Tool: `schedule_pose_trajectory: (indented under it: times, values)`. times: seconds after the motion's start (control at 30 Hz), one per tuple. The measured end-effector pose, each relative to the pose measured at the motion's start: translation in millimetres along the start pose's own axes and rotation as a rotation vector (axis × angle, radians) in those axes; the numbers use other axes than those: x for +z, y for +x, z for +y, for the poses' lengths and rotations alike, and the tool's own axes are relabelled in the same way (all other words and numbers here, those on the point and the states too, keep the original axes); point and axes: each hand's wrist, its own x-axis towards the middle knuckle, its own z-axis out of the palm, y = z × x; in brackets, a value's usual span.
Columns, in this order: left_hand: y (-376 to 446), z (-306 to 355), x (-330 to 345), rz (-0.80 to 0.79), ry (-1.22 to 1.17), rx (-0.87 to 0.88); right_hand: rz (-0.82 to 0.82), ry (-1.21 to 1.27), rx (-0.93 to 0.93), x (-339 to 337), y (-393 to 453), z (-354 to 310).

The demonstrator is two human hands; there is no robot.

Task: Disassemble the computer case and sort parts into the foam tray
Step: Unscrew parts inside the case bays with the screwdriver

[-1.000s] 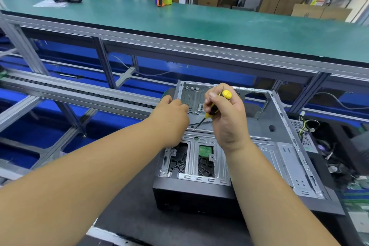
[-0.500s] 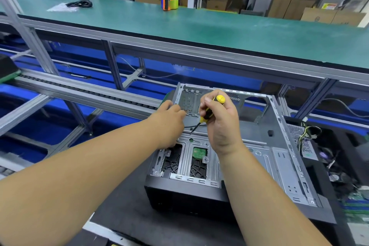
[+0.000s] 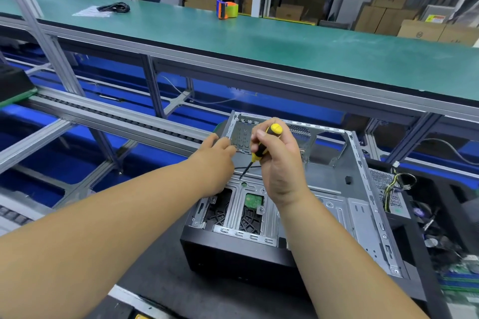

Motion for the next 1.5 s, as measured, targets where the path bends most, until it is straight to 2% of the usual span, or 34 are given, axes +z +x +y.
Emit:
schedule_pose_trajectory:
  times: [0.1, 0.2, 0.3, 0.4, 0.6, 0.83, 1.03, 1.2, 1.3, 1.5]
  values:
    - [-11, -9, 4, 0.123, -0.136, -0.024, -0.034, 0.094, 0.009, 3, 7, -2]
    - [-28, -21, 15, 0.252, -0.491, -0.141, -0.062, 0.114, 0.013, 10, 15, 0]
    - [-43, -22, 28, 0.194, -0.880, -0.232, -0.081, 0.078, 0.046, 19, 21, 6]
    - [-48, -12, 38, 0.178, -1.050, -0.256, -0.093, 0.061, 0.085, 25, 23, 15]
    - [-45, -3, 49, 0.290, -1.088, -0.312, -0.113, 0.053, 0.135, 26, 24, 26]
    - [-42, -3, 61, 0.324, -1.103, -0.290, -0.156, 0.016, 0.142, 27, 23, 30]
    - [-39, -7, 69, 0.343, -1.221, -0.261, -0.208, -0.007, 0.182, 37, 29, 31]
    - [-38, -6, 74, 0.362, -1.196, -0.237, -0.115, -0.218, 0.200, 46, 35, 24]
    - [-39, -6, 77, 0.358, -1.187, -0.217, -0.151, -0.333, 0.194, 40, 36, 14]
    - [-41, 3, 71, 0.373, -1.165, -0.303, -0.212, -0.085, 0.301, 32, 39, 12]
